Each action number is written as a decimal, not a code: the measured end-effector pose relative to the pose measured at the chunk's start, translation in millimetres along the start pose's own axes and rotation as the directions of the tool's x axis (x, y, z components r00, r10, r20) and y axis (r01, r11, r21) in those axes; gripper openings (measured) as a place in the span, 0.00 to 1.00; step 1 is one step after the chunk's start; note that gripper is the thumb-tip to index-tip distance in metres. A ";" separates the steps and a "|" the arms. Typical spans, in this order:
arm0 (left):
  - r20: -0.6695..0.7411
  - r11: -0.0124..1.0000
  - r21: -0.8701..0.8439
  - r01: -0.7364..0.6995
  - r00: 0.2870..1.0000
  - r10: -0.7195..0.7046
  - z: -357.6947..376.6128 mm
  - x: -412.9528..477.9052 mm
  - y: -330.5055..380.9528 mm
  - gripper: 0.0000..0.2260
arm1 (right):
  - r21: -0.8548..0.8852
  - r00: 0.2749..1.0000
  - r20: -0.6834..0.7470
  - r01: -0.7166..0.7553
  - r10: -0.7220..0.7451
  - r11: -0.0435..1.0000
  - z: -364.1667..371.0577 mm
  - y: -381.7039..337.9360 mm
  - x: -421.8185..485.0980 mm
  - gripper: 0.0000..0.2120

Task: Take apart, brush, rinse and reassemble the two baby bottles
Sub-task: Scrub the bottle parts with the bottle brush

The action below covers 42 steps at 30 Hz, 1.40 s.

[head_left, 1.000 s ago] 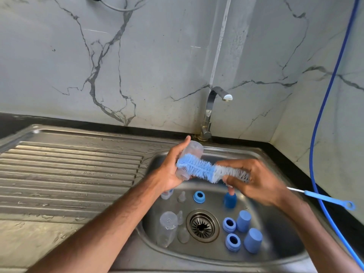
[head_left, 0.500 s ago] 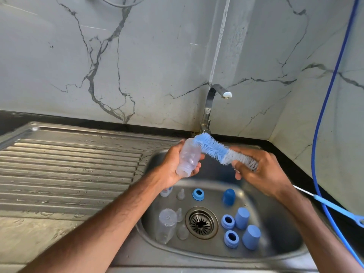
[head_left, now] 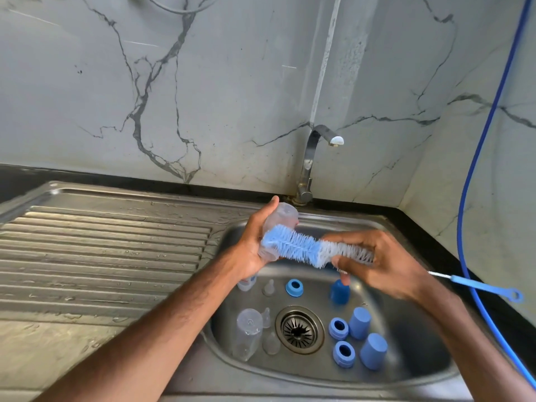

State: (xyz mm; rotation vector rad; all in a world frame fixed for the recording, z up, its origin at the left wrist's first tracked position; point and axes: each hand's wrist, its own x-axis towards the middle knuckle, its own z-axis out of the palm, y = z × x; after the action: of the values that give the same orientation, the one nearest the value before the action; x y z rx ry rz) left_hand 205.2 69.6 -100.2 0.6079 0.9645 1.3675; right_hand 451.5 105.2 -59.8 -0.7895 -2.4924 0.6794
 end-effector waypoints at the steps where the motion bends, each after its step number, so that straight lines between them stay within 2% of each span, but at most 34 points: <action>1: -0.004 1.000 0.008 -0.010 1.000 0.011 0.0 0.2 0.4 0.28 | -0.034 0.999 -0.043 -0.013 0.012 0.999 0.8 1.6 1.4 0.17; 4: -0.022 0.999 -0.040 -0.029 0.999 0.028 6.4 -1.0 2.0 0.25 | -0.098 0.955 -0.288 -0.103 0.071 0.990 1.6 7.1 3.1 0.17; 5: -0.025 0.998 -0.065 -0.022 0.999 0.020 8.1 -1.9 2.2 0.24 | -0.104 0.948 -0.310 -0.102 0.065 0.989 0.5 7.0 2.7 0.17; 6: -0.028 0.997 -0.080 -0.013 1.000 0.011 8.3 -2.3 1.7 0.24 | -0.092 0.962 -0.268 -0.077 0.050 0.993 -1.0 5.8 1.8 0.16; 9: -0.031 0.996 -0.090 0.017 0.999 -0.020 3.4 -3.6 0.6 0.25 | -0.033 1.000 -0.004 -0.024 0.024 0.999 -1.0 2.1 -1.1 0.17; 10: -0.033 0.995 -0.099 0.023 0.999 -0.026 2.5 -3.0 0.8 0.25 | -0.051 0.999 -0.009 -0.040 0.040 0.998 -1.2 3.6 -0.4 0.17; 14: -0.025 0.994 -0.103 0.028 0.999 -0.030 5.3 -0.3 1.2 0.25 | -0.135 0.936 -0.315 -0.205 0.154 0.969 -6.8 16.2 2.1 0.17; 17: 0.049 1.000 -0.003 0.017 0.999 -0.017 6.1 -1.5 -0.4 0.31 | -0.179 0.932 -0.305 -0.260 0.198 0.949 -5.0 16.9 1.1 0.19; 20: 0.085 0.973 0.212 -0.088 0.994 0.072 4.0 -1.5 0.0 0.35 | -0.139 0.900 -0.387 -0.272 0.201 0.952 -7.9 16.0 2.1 0.17; 23: 0.106 0.869 0.444 -0.218 0.976 0.191 1.0 -3.0 -0.9 0.26 | -0.101 0.899 -0.407 -0.220 0.162 0.970 -10.2 13.6 1.7 0.16; 26: 0.098 0.734 0.611 -0.297 0.948 0.302 -4.7 0.6 -6.9 0.19 | -0.098 0.968 -0.247 -0.070 0.044 0.993 -4.6 2.7 -0.5 0.17; 28: 0.129 0.688 0.633 -0.355 0.924 0.359 -8.0 4.0 -10.0 0.20 | -0.080 0.987 -0.163 -0.002 -0.011 0.997 -0.6 -0.5 -0.1 0.16; 32: 0.198 0.645 0.642 -0.415 0.902 0.383 -9.8 7.0 -12.5 0.25 | -0.127 0.930 -0.335 -0.203 0.150 0.971 0.5 6.5 3.1 0.18; 33: 0.203 0.639 0.647 -0.417 0.901 0.383 -9.4 7.4 -14.0 0.25 | -0.124 0.933 -0.329 -0.198 0.148 0.972 1.3 6.9 2.4 0.18; 36: 0.192 0.667 0.630 -0.397 0.912 0.362 -9.0 8.7 -20.0 0.24 | -0.064 0.988 -0.157 -0.016 0.006 0.998 7.5 -3.2 0.7 0.16; 37: 0.198 0.667 0.630 -0.399 0.912 0.359 -9.0 9.7 -20.8 0.24 | -0.081 0.990 -0.141 -0.003 -0.008 0.997 8.8 -2.9 2.3 0.16; 40: 0.203 0.630 0.670 -0.393 0.913 0.353 -7.1 10.7 -20.1 0.25 | -0.125 0.943 -0.309 -0.170 0.124 0.978 9.5 6.2 9.2 0.16; 42: 0.198 0.633 0.672 -0.384 0.917 0.347 -5.8 11.1 -22.1 0.27 | -0.123 0.952 -0.286 -0.152 0.111 0.981 8.8 9.0 7.8 0.16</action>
State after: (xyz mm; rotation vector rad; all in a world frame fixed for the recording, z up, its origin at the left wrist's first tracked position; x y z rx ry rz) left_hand 211.3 76.1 -124.0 1.4899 1.3846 1.2923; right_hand 444.8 113.7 -69.8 -1.0362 -2.2643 0.4011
